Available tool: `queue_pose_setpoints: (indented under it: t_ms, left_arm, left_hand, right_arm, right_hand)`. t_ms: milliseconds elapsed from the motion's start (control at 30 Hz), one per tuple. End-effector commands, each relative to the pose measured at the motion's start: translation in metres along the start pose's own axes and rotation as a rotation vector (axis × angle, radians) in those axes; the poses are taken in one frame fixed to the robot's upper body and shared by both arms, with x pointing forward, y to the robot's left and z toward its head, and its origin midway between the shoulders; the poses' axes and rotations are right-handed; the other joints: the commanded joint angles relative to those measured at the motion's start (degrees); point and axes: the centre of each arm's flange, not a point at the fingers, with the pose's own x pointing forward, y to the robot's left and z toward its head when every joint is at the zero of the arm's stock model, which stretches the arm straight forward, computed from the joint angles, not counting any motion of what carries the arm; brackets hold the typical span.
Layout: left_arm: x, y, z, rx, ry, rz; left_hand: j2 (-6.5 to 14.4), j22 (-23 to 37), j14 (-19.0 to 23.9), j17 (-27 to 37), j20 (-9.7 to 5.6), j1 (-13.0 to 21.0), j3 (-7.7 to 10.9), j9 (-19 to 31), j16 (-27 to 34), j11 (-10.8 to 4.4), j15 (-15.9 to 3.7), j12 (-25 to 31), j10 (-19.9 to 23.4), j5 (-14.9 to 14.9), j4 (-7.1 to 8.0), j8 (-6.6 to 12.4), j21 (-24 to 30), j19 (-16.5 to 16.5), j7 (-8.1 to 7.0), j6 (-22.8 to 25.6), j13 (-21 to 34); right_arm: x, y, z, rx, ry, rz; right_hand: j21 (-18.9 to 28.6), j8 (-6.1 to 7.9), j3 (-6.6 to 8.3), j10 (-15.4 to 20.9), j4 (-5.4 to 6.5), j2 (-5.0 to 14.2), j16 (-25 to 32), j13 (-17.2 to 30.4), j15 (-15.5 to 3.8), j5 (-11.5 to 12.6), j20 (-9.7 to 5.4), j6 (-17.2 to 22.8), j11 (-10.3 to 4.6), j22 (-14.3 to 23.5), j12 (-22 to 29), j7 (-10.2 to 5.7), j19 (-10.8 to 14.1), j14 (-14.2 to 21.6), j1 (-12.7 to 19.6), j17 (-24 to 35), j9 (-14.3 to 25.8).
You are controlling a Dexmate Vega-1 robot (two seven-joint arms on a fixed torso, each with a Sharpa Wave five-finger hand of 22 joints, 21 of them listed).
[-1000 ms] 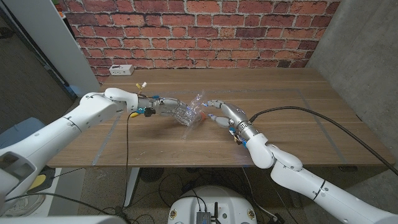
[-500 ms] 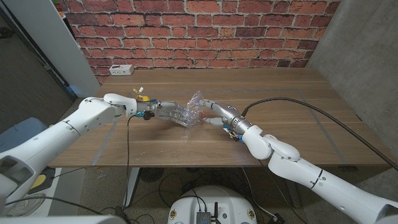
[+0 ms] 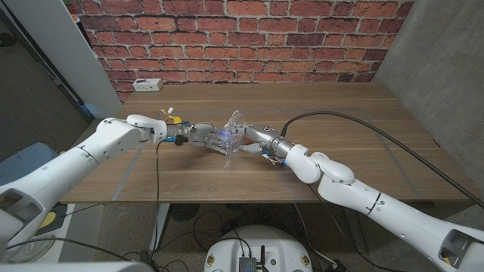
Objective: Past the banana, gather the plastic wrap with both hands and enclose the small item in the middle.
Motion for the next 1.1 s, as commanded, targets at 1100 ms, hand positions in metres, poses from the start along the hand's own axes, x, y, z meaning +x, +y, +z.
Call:
queue_pose_setpoints:
  t_ms: [1100]
  left_arm:
    - [-0.092,-0.061,0.024,0.561,-0.004,0.56]
  left_hand:
    - [-9.6,-5.5,-19.4,-0.2,1.64,-16.6,-15.45,-23.1,-2.8,-1.19,1.49,-3.3,-16.3,-6.7,-3.86,-26.76,-5.9,-19.4,-3.89,-28.0,2.3]
  right_arm:
    - [0.046,0.009,-0.018,-0.09,0.144,0.309]
  right_hand:
    - [-1.9,0.22,-0.74,-4.3,2.63,-2.54,1.1,-0.2,-0.77,-0.5,3.15,-5.9,4.12,-0.2,0.6,3.42,-1.7,-2.1,-6.1,-1.3,0.0]
